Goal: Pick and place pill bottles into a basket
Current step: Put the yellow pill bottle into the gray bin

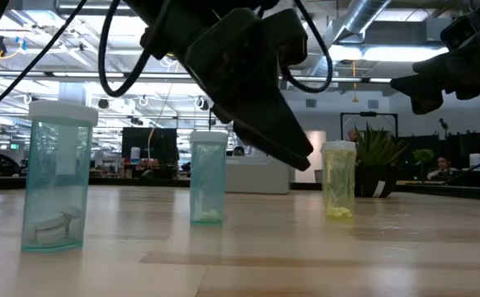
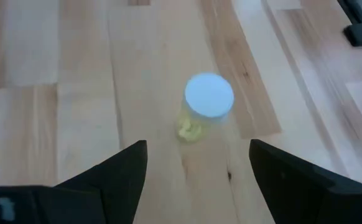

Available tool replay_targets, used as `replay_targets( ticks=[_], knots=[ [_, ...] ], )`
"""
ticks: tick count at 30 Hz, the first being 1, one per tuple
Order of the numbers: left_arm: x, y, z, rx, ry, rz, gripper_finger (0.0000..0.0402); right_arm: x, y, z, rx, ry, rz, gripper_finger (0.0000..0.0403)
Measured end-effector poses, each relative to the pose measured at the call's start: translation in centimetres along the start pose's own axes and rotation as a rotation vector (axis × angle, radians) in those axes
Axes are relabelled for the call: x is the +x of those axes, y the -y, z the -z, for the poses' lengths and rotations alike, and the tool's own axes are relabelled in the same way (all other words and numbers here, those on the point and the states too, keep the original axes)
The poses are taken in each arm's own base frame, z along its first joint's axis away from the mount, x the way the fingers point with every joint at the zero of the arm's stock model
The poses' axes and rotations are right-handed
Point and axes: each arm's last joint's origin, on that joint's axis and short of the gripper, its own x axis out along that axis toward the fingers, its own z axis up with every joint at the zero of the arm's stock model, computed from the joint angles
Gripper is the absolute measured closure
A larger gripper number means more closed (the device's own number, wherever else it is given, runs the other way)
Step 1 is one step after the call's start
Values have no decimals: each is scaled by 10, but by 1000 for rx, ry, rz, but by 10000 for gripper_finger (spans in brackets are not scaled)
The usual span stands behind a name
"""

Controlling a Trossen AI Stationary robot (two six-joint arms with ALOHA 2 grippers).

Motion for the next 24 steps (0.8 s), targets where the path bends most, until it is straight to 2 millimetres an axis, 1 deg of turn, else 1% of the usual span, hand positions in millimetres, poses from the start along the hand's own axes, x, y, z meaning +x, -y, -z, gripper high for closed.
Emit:
replay_targets(
  ticks=[15,16,20,22,24],
  knots=[
    [0,1,-9,8,87,16,132,0,0,0,0,1,0,172],
    [1,1,-7,7,82,15,132,0,0,0,0,1,0,172],
    [18,-2,1,-1,79,45,132,0,0,0,0,0,0,172],
    [26,-4,2,-2,59,52,132,0,0,0,0,1,0,172],
    [28,-6,-2,3,59,49,132,0,0,0,0,0,1,172]
  ],
)
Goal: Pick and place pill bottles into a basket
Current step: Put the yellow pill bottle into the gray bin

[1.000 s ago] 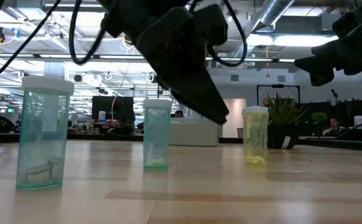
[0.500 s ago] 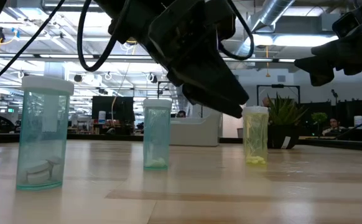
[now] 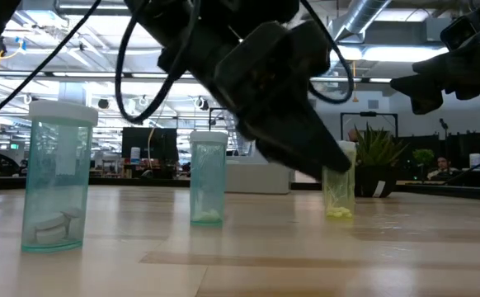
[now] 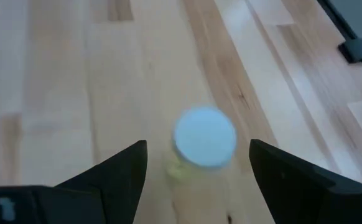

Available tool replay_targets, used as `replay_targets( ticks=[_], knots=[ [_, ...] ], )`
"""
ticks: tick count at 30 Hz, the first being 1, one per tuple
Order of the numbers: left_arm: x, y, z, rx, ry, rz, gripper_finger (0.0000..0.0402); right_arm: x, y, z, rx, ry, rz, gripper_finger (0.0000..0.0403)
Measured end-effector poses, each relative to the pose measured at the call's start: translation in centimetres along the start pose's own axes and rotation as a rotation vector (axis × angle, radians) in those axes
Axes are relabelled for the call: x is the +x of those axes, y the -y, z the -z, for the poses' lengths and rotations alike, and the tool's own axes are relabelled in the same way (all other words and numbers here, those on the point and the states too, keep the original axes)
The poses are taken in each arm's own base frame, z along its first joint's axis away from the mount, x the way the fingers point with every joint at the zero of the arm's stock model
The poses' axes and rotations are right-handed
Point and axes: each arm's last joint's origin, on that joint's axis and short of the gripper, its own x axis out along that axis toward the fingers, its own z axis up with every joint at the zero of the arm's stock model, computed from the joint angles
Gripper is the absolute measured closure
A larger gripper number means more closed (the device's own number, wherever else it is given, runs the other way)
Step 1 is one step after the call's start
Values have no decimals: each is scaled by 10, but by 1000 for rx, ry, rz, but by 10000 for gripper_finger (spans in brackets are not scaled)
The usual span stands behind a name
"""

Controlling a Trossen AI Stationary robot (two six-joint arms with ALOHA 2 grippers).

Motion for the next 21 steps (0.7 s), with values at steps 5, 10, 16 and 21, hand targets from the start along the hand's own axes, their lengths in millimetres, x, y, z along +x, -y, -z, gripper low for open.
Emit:
replay_targets(
  ticks=[5,10,16,21],
  knots=[
    [-2,-5,-7,20,47,-12,132,0,0,0,0,1,0,172],
    [-2,-4,-4,5,14,-11,132,0,0,0,0,1,0,172],
    [-2,-5,-4,-21,15,-12,135,0,0,0,0,1,0,172],
    [-2,-4,-5,-23,27,-11,174,0,0,0,0,1,0,172]
  ],
)
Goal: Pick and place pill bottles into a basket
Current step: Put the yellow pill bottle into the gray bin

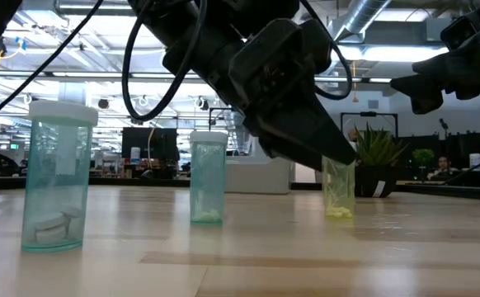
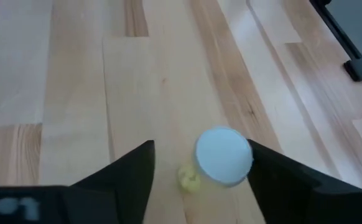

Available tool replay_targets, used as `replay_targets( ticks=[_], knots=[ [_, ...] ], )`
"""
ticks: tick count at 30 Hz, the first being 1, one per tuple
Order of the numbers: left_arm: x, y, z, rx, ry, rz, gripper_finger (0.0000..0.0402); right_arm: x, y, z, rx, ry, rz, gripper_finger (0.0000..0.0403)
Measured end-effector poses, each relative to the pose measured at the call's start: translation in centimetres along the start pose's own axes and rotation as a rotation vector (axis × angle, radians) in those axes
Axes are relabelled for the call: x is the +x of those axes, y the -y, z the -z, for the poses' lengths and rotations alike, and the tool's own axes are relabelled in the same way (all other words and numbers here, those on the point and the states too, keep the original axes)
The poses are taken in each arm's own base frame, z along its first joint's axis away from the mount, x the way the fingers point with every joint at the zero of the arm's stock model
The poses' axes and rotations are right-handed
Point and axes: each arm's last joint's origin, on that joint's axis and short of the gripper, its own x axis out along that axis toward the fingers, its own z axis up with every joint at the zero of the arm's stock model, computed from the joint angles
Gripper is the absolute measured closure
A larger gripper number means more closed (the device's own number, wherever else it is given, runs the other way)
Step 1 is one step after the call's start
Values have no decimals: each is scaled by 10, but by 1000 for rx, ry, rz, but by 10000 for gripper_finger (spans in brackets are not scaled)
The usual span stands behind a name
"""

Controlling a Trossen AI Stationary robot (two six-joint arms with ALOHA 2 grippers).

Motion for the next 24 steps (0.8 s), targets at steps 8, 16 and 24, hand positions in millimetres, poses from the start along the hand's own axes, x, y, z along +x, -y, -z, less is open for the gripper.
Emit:
replay_targets(
  ticks=[8,16,24],
  knots=[
    [0,-1,-2,1,15,-4,280,0,0,0,0,0,0,172],
    [-9,-16,-15,-16,104,-78,296,0,0,0,0,0,0,172],
    [-58,-49,-48,-20,204,-370,287,0,0,0,0,0,-1,172]
  ],
)
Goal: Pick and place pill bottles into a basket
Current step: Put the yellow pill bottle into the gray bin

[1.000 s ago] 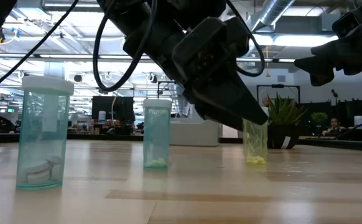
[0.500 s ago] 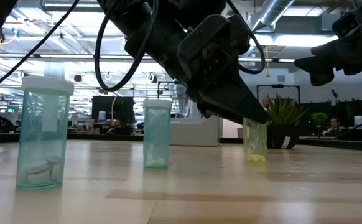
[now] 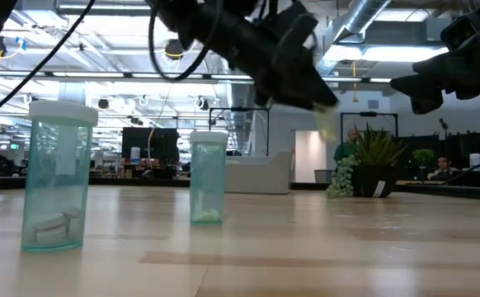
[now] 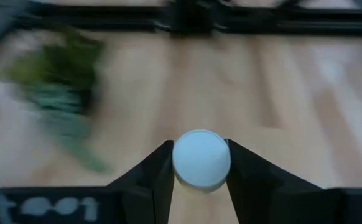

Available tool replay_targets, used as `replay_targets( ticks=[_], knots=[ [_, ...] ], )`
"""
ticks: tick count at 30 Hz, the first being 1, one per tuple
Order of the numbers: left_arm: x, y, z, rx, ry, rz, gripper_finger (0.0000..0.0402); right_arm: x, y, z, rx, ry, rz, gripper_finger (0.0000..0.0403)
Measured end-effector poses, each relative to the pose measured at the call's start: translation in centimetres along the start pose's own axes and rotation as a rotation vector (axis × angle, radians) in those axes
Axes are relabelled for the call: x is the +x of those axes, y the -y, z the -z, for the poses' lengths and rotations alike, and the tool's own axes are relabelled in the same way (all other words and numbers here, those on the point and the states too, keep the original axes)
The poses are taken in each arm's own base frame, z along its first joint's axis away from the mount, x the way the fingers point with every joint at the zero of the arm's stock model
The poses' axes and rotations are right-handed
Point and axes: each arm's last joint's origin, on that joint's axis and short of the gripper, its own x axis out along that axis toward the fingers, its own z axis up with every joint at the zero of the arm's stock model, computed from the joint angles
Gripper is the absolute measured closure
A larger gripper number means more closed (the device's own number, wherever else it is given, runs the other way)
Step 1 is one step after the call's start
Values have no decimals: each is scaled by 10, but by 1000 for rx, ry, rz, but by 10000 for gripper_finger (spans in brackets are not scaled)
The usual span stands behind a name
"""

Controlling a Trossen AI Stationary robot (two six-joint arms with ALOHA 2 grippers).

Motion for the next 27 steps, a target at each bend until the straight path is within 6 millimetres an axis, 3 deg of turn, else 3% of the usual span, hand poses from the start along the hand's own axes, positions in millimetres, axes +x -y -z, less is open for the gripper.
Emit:
replay_targets(
  ticks=[6,11,18,27],
  knots=[
    [-35,-44,-33,-2,62,-256,302,0,0,0,0,0,0,172],
    [-54,-83,-43,-31,55,-410,287,0,0,0,0,0,0,172],
    [-58,-130,-30,-132,-21,-448,295,0,0,0,0,0,0,172],
    [-53,-153,-6,-223,-41,-465,292,0,0,0,0,0,0,172]
  ],
)
